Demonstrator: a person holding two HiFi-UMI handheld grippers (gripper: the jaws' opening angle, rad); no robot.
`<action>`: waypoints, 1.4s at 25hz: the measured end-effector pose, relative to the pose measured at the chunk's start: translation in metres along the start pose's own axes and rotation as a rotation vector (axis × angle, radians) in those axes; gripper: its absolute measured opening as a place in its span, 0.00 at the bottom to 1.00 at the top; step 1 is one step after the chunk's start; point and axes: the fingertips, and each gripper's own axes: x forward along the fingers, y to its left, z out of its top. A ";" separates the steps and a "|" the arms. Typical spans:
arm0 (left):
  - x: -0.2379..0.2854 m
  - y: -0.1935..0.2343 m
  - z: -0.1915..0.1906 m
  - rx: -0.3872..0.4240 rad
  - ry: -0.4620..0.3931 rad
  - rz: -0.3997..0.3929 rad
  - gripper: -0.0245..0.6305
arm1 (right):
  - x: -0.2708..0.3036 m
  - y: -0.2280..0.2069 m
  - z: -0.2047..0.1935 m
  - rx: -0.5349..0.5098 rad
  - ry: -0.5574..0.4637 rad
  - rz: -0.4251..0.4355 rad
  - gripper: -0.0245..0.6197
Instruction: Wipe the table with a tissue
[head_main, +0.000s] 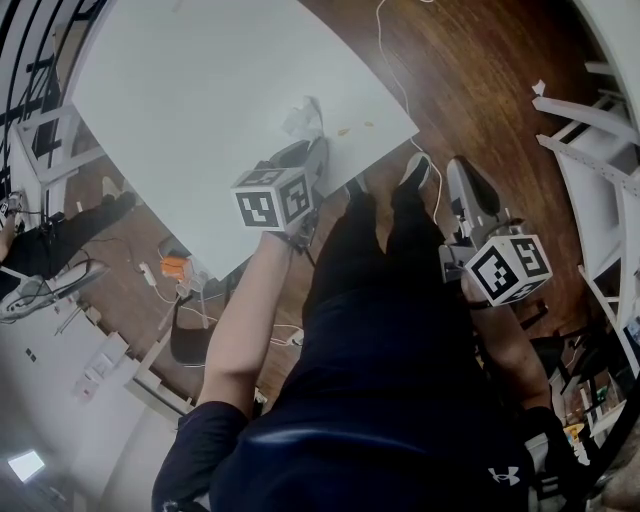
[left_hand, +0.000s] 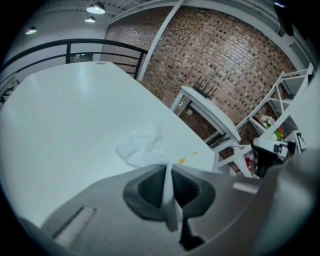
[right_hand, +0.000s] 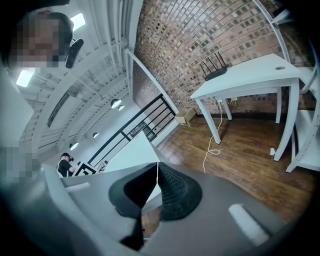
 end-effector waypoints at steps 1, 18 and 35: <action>0.001 -0.002 0.001 0.003 0.001 0.000 0.05 | 0.000 -0.001 0.001 0.000 0.000 -0.001 0.06; 0.022 -0.035 0.009 0.023 0.014 -0.036 0.05 | -0.001 -0.014 0.008 0.002 0.005 0.011 0.06; 0.041 -0.065 0.016 0.034 0.029 -0.096 0.05 | -0.005 -0.030 0.016 0.016 -0.008 -0.006 0.06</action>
